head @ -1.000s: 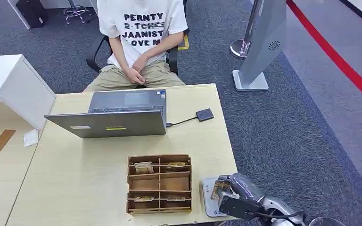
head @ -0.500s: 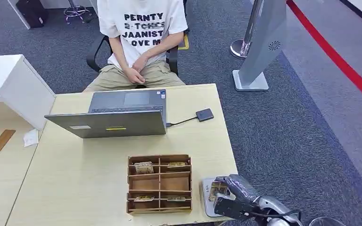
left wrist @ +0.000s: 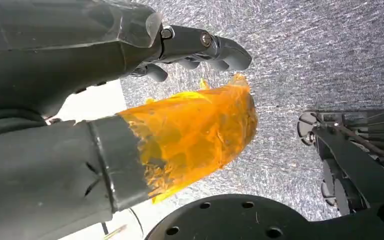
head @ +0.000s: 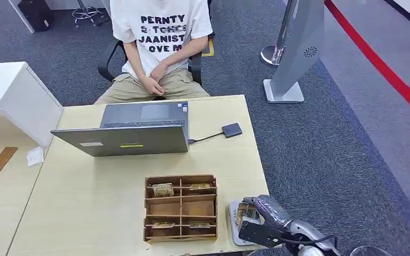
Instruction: Pass the card to the sensor for recognition and then transmit it.
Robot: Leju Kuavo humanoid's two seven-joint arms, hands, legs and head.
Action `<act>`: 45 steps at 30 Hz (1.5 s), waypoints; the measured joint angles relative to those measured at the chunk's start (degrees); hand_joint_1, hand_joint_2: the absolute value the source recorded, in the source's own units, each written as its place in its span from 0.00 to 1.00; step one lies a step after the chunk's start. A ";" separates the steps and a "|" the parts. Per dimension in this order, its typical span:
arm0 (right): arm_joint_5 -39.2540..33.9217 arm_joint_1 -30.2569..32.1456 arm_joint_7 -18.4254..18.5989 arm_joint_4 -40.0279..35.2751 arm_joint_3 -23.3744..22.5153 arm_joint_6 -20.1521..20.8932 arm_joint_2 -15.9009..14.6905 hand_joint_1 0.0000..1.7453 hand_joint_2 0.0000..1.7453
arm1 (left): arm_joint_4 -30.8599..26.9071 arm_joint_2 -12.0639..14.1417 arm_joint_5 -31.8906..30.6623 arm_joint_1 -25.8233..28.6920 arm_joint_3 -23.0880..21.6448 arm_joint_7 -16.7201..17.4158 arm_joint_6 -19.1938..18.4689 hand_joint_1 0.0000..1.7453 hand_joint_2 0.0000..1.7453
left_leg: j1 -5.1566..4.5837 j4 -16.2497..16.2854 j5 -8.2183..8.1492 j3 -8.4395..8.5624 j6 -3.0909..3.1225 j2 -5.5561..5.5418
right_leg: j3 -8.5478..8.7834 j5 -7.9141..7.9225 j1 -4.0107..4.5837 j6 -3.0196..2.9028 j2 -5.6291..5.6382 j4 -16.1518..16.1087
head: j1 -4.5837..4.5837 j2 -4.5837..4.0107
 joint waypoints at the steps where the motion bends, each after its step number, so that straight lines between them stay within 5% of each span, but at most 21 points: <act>1: 0.26 -0.09 0.18 0.09 0.09 -0.27 0.00 1.00 1.00 | 0.00 0.00 0.00 0.00 0.00 0.00 0.00 0.00 0.00 | 0.00 0.00 0.00 0.00 0.00 0.00 | 0.00 0.00 0.00 0.00 0.00 0.00 | -0.02 0.00; 31: 3.24 -0.47 1.68 0.72 0.17 -2.12 0.00 1.00 1.00 | 0.00 0.00 -0.07 -0.01 0.00 0.18 0.13 0.00 0.00 | 0.00 0.00 0.00 0.04 0.00 0.00 | 0.03 0.00 0.00 0.00 0.00 0.00 | 0.00 0.00; 45: 3.56 2.88 1.23 -1.03 -3.34 -10.75 5.35 1.00 1.00 | 0.00 -0.35 0.87 0.00 0.11 0.20 0.90 0.00 0.00 | 0.01 0.00 0.00 0.03 0.00 0.00 | 0.02 0.00 0.00 0.00 0.00 0.00 | 0.00 0.00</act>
